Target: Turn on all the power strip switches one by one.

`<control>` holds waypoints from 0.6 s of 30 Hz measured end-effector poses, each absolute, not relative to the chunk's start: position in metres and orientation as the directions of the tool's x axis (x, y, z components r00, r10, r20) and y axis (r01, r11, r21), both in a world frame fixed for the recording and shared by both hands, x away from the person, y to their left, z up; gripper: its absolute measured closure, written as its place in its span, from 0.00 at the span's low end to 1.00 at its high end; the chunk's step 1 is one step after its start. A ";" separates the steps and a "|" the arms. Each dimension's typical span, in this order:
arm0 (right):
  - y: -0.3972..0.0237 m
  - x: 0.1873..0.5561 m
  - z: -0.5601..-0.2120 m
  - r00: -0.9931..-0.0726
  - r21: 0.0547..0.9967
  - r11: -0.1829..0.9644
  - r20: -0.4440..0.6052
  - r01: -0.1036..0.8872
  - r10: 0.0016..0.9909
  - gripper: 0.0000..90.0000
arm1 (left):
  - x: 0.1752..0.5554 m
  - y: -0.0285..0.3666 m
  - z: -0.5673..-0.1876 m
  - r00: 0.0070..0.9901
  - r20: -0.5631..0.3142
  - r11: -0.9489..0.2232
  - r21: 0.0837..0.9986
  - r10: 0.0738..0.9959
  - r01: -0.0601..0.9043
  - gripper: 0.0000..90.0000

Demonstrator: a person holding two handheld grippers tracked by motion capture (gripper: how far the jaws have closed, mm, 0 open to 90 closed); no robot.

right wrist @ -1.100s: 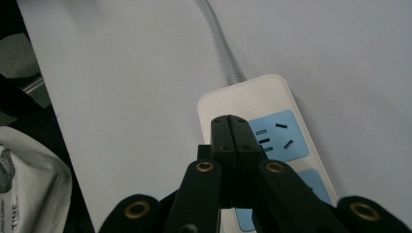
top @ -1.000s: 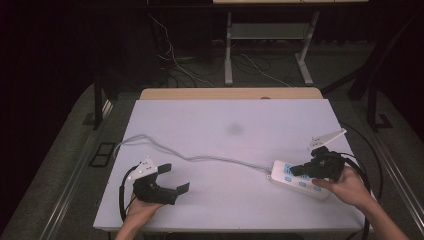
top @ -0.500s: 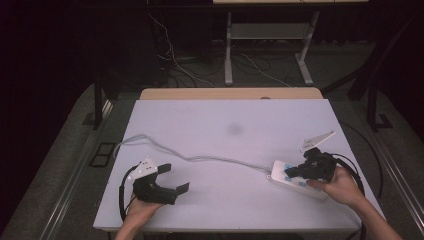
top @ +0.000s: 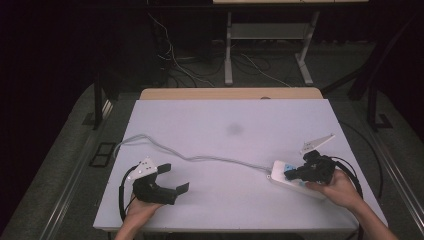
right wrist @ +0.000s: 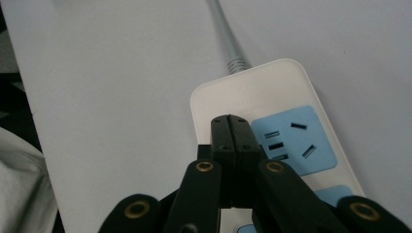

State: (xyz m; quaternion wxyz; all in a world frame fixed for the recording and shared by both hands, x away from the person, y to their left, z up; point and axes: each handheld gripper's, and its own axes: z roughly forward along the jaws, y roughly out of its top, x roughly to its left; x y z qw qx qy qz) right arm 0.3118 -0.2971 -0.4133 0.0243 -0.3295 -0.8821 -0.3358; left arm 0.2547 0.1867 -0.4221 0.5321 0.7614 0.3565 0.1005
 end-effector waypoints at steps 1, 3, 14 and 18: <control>-0.298 0.311 -0.414 -0.779 0.578 0.552 0.267 0.601 0.568 1.00 | 0.255 0.186 -0.422 0.726 -0.227 -0.179 0.882 0.649 0.436 0.00; -0.299 0.310 -0.414 -0.778 0.583 0.547 0.264 0.600 0.570 1.00 | 0.255 0.186 -0.422 0.727 -0.225 -0.181 0.882 0.649 0.435 0.00; -0.298 0.309 -0.416 -0.791 0.590 0.563 0.238 0.578 0.563 1.00 | 0.254 0.185 -0.422 0.729 -0.224 -0.184 0.882 0.647 0.434 0.00; -0.297 0.308 -0.416 -0.791 0.590 0.569 0.218 0.573 0.571 1.00 | 0.254 0.185 -0.422 0.727 -0.224 -0.184 0.881 0.649 0.435 0.00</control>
